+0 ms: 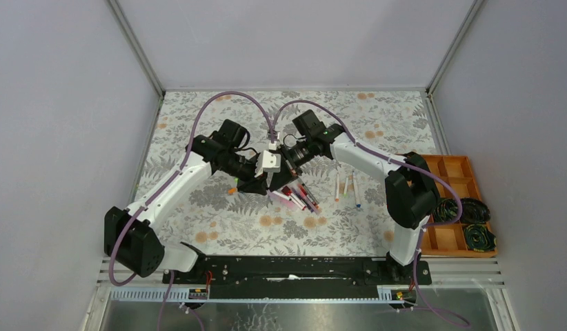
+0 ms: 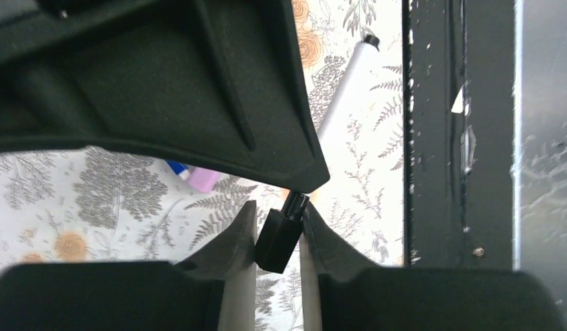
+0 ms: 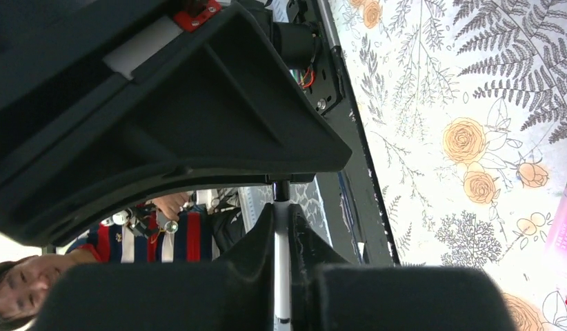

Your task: Open the pen caps

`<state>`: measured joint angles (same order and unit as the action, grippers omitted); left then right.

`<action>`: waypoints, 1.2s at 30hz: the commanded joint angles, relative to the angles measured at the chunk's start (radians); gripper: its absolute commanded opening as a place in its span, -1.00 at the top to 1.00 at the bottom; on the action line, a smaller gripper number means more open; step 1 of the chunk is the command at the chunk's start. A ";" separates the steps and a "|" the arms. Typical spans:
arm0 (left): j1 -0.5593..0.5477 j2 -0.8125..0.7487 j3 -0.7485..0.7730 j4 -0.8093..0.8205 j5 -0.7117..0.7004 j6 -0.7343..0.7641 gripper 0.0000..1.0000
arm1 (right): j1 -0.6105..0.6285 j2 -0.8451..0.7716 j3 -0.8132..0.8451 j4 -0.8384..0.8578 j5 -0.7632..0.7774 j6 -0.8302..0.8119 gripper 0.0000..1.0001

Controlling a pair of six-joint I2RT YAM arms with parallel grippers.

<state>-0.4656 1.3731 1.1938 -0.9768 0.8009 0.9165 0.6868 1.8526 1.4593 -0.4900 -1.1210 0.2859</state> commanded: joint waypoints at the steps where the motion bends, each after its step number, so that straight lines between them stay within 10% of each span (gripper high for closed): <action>1: -0.014 -0.018 0.009 0.001 0.029 0.032 0.80 | 0.008 0.004 0.043 0.028 -0.062 0.038 0.68; 8: -0.014 -0.021 0.017 0.003 -0.012 0.039 1.00 | 0.018 -0.027 -0.054 0.102 -0.070 0.072 0.34; 17: -0.015 -0.047 0.002 -0.018 -0.098 0.107 1.00 | 0.018 -0.089 -0.117 0.102 -0.056 0.066 0.98; 36: 0.181 -0.019 0.016 -0.129 -0.319 0.446 1.00 | -0.006 -0.246 -0.264 -0.072 0.170 -0.012 1.00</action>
<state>-0.3023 1.3510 1.2148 -1.1000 0.5278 1.2854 0.6899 1.6650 1.1770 -0.5079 -1.0267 0.2802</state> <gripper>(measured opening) 0.166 0.067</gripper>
